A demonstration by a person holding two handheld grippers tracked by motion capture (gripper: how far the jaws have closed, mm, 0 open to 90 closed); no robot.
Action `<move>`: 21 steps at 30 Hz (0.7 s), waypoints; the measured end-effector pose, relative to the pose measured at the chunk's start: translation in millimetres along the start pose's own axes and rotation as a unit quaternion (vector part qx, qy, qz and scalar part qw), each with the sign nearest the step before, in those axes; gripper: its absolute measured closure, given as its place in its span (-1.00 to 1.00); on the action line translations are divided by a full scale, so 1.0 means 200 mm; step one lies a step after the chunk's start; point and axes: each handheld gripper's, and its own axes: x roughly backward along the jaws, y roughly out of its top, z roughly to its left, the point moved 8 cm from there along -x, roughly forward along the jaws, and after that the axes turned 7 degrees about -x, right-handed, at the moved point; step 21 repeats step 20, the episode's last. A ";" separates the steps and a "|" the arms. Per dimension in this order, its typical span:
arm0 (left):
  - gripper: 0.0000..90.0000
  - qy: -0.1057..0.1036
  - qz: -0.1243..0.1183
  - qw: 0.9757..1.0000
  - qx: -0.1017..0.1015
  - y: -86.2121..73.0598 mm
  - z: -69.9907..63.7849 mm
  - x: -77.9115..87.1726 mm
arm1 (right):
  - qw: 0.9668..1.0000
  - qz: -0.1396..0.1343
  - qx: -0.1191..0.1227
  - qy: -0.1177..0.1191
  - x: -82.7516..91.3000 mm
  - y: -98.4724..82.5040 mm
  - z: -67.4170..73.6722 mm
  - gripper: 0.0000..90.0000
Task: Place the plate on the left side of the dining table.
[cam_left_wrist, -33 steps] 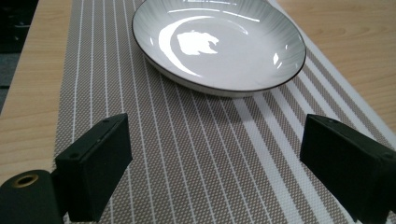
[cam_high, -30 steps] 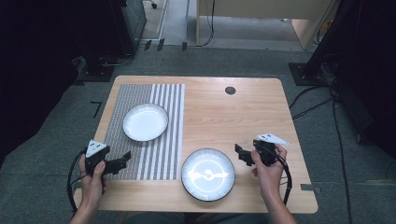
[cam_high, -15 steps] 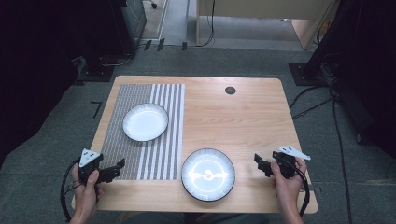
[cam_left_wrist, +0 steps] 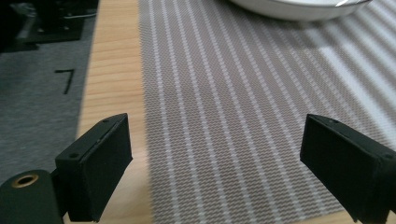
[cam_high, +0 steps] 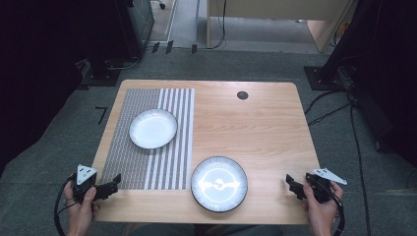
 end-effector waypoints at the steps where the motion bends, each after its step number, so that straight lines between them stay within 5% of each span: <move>1: -0.80 0.000 0.000 1.000 0.000 0.00 0.00 0.00 | 1.000 -0.001 -0.001 -0.002 0.01 0.00 0.00 -0.57; 4: -0.80 0.003 0.010 1.000 0.001 -0.04 0.04 -0.01 | 1.000 -0.006 0.004 -0.008 0.02 -0.02 -0.01 -0.57; 11: -0.80 -0.002 0.026 1.000 -0.006 -0.07 0.04 -0.04 | 0.997 -0.001 0.066 -0.048 0.00 -0.05 0.01 -0.66; 21: -0.80 -0.009 0.033 0.999 -0.003 -0.08 0.04 -0.05 | 0.997 -0.001 0.066 -0.048 0.00 -0.05 0.01 -0.66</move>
